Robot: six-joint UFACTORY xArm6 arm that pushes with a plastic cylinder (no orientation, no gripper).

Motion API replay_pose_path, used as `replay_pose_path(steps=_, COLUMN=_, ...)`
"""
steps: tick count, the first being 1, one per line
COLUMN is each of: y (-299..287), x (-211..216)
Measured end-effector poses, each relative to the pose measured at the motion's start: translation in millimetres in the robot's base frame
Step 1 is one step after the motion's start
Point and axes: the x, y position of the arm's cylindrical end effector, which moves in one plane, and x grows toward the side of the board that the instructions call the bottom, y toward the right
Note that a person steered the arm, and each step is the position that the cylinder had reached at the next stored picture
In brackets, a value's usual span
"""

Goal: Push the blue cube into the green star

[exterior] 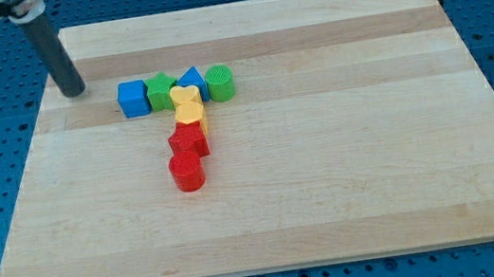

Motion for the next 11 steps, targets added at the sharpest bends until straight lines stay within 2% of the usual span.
replay_pose_path(steps=3, y=1.0, x=27.7)
replay_pose_path(steps=5, y=3.7, x=27.7)
replay_pose_path(steps=11, y=60.3, x=23.5)
